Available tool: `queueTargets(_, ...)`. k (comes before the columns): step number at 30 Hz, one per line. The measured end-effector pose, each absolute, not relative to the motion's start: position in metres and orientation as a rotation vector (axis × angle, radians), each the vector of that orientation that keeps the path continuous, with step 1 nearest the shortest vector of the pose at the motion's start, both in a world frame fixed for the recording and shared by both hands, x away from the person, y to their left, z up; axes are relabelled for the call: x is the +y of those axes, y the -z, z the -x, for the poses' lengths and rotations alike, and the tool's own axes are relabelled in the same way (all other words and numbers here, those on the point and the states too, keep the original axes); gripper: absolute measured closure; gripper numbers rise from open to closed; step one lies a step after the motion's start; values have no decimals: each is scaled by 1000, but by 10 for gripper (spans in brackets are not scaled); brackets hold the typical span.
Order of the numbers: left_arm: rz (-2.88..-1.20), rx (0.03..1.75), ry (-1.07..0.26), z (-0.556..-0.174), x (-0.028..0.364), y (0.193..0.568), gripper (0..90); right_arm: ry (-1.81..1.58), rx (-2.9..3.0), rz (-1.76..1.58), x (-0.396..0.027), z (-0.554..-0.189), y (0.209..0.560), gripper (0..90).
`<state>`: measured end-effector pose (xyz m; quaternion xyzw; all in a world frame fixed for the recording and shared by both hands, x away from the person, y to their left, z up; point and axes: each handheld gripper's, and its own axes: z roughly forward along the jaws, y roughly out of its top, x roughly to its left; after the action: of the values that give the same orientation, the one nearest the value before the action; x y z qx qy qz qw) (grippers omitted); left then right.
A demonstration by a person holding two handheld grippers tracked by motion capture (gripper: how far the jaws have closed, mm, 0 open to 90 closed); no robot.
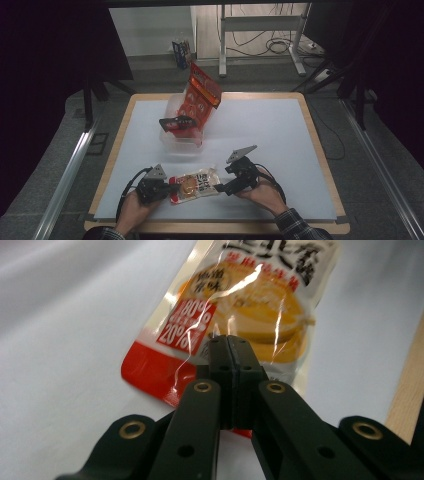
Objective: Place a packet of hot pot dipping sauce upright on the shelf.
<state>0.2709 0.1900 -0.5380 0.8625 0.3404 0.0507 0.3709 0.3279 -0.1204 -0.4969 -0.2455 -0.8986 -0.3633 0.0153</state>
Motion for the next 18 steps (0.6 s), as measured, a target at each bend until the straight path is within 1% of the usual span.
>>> queueTargets(13,-2207,900,-123,-272,195,541,900,1014,-2739,800,-103,-335,522,221)
queueTargets(18,-2205,902,-119,-272,195,541,900,1048,-2703,780,-93,-335,524,277)
